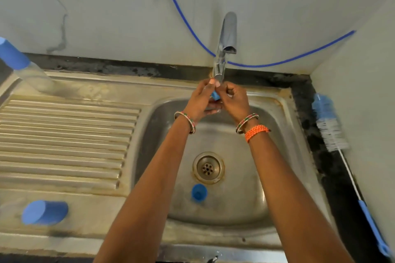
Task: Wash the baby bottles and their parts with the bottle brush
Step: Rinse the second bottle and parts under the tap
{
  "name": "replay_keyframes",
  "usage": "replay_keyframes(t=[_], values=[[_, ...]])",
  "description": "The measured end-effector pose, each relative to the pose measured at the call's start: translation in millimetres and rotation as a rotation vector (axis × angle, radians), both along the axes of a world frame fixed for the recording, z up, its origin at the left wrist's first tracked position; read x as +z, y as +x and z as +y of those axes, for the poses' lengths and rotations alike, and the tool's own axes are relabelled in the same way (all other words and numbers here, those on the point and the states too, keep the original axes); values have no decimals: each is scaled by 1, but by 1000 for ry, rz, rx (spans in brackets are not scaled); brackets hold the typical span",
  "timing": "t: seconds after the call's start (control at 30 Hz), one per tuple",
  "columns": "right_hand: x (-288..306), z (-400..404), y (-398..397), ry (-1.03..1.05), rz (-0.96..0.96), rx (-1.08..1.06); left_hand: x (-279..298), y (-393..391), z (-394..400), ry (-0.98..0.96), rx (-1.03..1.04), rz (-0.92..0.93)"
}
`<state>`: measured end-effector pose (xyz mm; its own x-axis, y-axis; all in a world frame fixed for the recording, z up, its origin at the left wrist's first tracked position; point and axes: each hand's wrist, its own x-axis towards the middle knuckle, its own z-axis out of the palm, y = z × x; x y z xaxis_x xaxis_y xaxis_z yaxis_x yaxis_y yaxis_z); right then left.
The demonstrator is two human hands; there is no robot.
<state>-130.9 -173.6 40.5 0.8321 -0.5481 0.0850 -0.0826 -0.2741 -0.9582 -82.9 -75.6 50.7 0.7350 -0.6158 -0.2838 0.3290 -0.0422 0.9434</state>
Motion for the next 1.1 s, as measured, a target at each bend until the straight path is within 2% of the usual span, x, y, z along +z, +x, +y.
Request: replay_keyframes(t=[0.13, 0.23, 0.33, 0.4, 0.5, 0.6, 0.7, 0.77, 0.87, 1.0, 1.03, 1.1], values=[[9, 3, -5, 37, 48, -25, -7, -4, -12, -11, 78, -24], [16, 6, -7, 94, 65, 102, 1, 0, -19, -113, 262, 243], [23, 11, -9, 219, 28, 38, 8, -3, -18, -238, 230, 455], [24, 11, -6, 212, -8, -92, 8, -9, -18, -303, 149, 442], [30, 9, 0, 197, 18, -197, 2, -15, -17, -289, 32, 298], [34, 3, -3, 291, 118, -75, 2, -13, -13, -308, 53, 277], [31, 1, -6, 425, 94, 128, 5, -6, -12, -420, 173, 485], [30, 1, -7, 478, 65, 95, 7, -4, -18, -386, 197, 536], [37, -2, -8, 641, 92, -44, 5, -9, -24, -246, 166, 399], [39, -9, -2, 619, 167, -113, 0, -9, -29, -175, 232, 76], [38, -9, 0, 636, 130, -79, 2, -9, -29, -183, 242, 48], [40, -6, -1, 703, 43, 40, 9, -4, -28, -229, 282, 161]])
